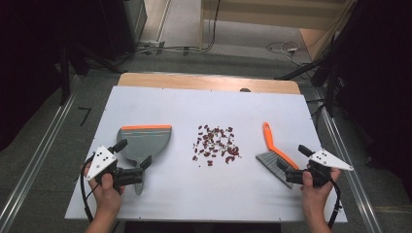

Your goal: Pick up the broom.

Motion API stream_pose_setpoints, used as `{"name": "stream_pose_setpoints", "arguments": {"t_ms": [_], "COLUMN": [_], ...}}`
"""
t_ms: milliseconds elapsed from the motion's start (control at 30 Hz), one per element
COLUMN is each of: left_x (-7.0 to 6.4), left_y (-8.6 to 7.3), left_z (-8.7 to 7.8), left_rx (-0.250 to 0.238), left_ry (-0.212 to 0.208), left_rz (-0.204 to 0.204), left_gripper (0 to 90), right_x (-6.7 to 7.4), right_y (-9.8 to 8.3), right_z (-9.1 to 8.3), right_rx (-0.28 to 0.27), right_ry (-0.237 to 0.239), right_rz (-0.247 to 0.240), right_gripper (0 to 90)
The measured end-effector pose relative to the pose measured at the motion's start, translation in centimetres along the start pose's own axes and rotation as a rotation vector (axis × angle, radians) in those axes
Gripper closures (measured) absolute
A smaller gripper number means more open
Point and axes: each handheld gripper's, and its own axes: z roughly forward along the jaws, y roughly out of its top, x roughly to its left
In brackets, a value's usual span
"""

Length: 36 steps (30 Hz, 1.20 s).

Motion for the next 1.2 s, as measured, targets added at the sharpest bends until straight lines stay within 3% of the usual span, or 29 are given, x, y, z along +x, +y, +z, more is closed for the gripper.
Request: {"name": "stream_pose_setpoints", "arguments": {"t_ms": [233, 333, 500, 567, 633, 667, 833, 867, 900, 1000, 1100, 1167, 1200], "left_x": [-0.2, -0.4, -0.5, -0.5, -0.8, -0.8, -0.8, -0.8, -0.8, -0.7, -0.7, -0.7, -0.7], "left_y": [0.1, 0.2, 0.2, 0.3, 0.4, 0.4, 0.4, 0.4, 0.4, 0.3, 0.2, 0.2, 0.2], "left_z": [0.0, 0.1, 0.4, 0.5, 0.4, 0.4, 0.3, 0.3, 0.3, 0.3, 0.3, 0.3, 0.3], "left_rx": [0.002, 0.002, 0.004, 0.003, -0.002, -0.001, 0.0, 0.0, 0.0, 0.001, 0.008, 0.008, 0.007], "left_ry": [-0.01, -0.013, -0.02, -0.025, -0.033, -0.034, -0.032, -0.032, -0.033, -0.034, -0.03, -0.031, -0.031], "left_rz": [0.005, 0.008, 0.004, 0.003, 0.006, 0.008, 0.013, 0.013, 0.011, 0.015, 0.017, 0.012, 0.013], "left_gripper": [0.2, 0.2, 0.3, 0.3, 0.3, 0.3, 0.3, 0.3, 0.3, 0.3, 0.2, 0.3, 0.3], "right_x": [0.3, 0.7, 1.0, 1.0, 0.9, 0.9, 0.2, 0.2, -0.4, -0.8, -1.8, -2.0, -2.2], "right_y": [1.2, 2.5, 4.9, 5.8, 6.6, 7.3, 9.3, 9.3, 9.7, 9.7, 9.0, 8.5, 8.2], "right_z": [0.0, -0.2, 0.4, 1.0, 1.7, 2.1, 4.1, 4.1, 4.9, 5.5, 7.1, 8.0, 8.3], "right_rx": [-0.009, -0.012, -0.002, 0.026, 0.043, 0.062, 0.129, 0.129, 0.166, 0.189, 0.285, 0.359, 0.388], "right_ry": [0.016, -0.005, 0.014, 0.001, 0.021, 0.006, 0.003, 0.003, 0.022, 0.013, 0.01, -0.049, -0.068], "right_rz": [-0.02, -0.05, -0.05, -0.047, -0.022, -0.006, -0.001, -0.001, 0.01, 0.016, 0.059, 0.089, 0.098], "right_gripper": [0.0, 0.0, 0.0, 0.0, 0.0, 0.0, 0.0, 0.0, 0.0, 0.7, 14.1, 21.9, 30.3]}}
